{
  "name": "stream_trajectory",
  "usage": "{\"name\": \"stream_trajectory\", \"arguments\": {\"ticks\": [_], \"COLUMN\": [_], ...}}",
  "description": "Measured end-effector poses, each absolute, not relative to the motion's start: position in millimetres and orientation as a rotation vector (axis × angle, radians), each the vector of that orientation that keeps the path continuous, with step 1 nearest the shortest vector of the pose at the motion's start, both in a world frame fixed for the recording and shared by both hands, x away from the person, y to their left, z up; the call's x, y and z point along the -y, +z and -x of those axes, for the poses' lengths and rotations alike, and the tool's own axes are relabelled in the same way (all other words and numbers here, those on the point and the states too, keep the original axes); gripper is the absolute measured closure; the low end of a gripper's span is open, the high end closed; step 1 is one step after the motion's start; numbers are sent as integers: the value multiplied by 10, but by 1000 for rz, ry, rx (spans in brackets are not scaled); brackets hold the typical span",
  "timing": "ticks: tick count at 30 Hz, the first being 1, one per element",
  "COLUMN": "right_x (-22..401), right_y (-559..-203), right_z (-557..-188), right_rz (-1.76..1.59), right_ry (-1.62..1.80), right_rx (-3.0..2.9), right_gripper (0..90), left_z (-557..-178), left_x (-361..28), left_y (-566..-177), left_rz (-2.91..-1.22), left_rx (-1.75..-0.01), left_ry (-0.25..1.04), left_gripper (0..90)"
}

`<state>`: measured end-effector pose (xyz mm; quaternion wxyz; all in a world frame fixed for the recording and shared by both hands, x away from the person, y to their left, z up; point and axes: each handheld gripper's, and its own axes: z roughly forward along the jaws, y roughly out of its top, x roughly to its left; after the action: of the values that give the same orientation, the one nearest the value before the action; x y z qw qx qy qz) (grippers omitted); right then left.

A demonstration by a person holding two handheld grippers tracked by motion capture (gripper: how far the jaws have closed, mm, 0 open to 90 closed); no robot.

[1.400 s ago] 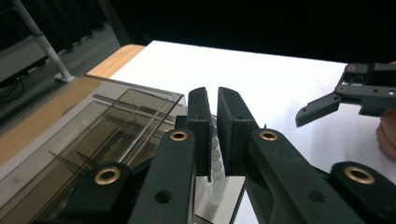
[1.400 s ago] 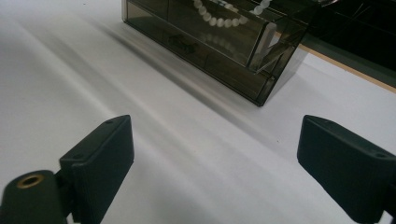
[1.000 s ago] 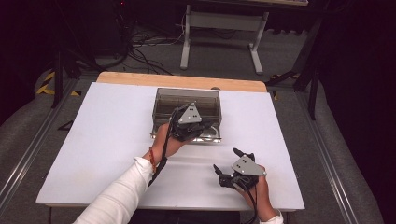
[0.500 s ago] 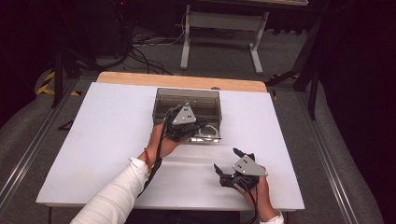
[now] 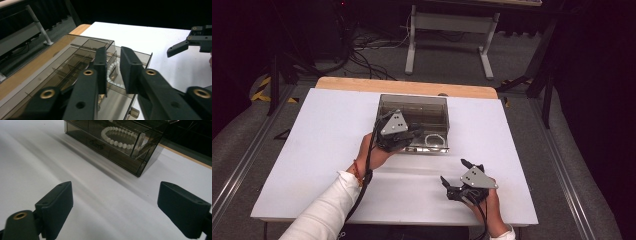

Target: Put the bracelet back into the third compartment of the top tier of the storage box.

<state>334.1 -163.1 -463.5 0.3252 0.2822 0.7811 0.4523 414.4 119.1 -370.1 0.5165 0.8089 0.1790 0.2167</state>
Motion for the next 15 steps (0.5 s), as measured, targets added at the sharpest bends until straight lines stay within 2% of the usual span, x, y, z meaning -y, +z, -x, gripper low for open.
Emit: {"name": "stream_trajectory", "arguments": {"ticks": [8, 12, 15], "right_x": [1611, 1590, 1598], "right_y": [-4638, -4637, -4640], "right_z": [-3338, -3322, -3330], "right_rz": [-733, -715, -725], "right_ry": [1188, 1182, 1190], "right_rx": [-2053, -2059, -2056], "right_gripper": [139, 139, 139], "left_z": [-4103, -4097, -4080], "left_x": [-1257, -1273, -1298], "left_y": [-3740, -3772, -3777], "left_rz": [-1948, -1954, -1940], "left_rx": [-439, -460, -474], "left_ry": [577, 601, 626], "left_gripper": [668, 554, 425]}}
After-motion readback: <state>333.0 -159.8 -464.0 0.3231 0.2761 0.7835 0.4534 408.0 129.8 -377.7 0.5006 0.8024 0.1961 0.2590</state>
